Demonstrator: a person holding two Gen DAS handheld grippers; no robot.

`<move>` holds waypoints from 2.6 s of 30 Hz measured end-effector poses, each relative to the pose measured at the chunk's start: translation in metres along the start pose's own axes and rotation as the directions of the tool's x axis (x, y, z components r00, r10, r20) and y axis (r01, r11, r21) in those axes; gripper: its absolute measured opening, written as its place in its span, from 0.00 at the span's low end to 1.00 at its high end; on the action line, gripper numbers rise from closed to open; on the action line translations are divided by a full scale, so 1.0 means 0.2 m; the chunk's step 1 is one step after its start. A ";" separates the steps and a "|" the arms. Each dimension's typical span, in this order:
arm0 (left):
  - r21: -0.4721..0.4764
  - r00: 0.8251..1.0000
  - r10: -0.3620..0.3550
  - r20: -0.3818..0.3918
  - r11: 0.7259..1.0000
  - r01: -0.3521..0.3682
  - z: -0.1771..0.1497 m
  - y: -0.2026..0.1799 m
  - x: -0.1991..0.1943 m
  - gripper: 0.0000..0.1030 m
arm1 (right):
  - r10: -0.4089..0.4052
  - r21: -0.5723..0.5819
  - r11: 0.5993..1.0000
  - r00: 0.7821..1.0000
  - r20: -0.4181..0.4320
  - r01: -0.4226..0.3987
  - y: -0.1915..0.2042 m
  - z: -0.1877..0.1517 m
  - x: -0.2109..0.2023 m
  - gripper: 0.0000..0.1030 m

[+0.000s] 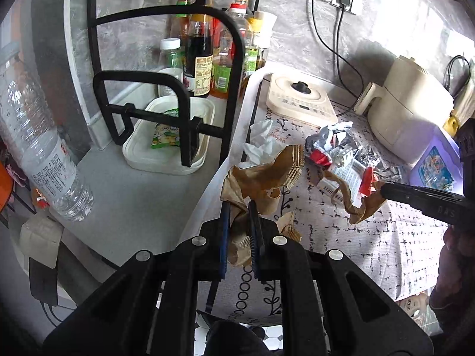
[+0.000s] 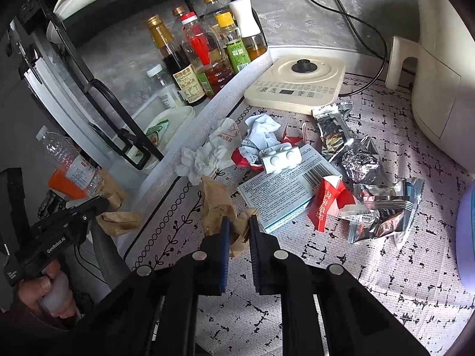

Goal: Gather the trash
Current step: 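Carry the brown paper to the lilac bucket and open the left gripper, then return the left tool to the wrappers and lower toward the foil pile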

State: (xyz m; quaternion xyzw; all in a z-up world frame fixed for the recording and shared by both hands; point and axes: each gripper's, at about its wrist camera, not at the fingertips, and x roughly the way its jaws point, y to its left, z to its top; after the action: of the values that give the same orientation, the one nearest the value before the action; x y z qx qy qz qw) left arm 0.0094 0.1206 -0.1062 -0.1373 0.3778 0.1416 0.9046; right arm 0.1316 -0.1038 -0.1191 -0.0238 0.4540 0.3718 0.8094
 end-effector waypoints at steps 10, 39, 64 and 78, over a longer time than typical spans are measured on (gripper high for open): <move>0.122 0.990 -0.113 0.080 0.987 0.103 0.17 -0.31 -0.06 0.13 | -0.085 0.082 0.994 0.974 0.211 0.069 -0.13 0.04 -0.53 0.13; 0.450 0.879 -0.464 0.113 0.812 0.371 0.63 -1.19 -0.06 0.13 | -0.551 0.379 0.830 0.714 0.432 0.410 -0.76 0.09 -1.32 0.81; 0.591 0.770 -0.620 -0.150 0.569 0.572 0.53 -2.16 0.05 0.21 | -0.716 0.650 0.649 0.606 0.346 0.396 -0.95 -0.50 -1.63 0.90; 0.505 0.840 -0.542 0.003 0.726 0.466 0.53 -1.68 -0.01 0.94 | -0.665 0.568 0.709 0.664 0.341 0.418 -0.83 -0.47 -1.49 0.92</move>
State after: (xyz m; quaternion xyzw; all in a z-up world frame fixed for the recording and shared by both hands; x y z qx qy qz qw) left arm 0.1974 -0.1527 0.0152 0.0076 0.2798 -0.1995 0.9391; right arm 0.0751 -0.4313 0.0011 0.1249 0.2582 -0.0161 0.9579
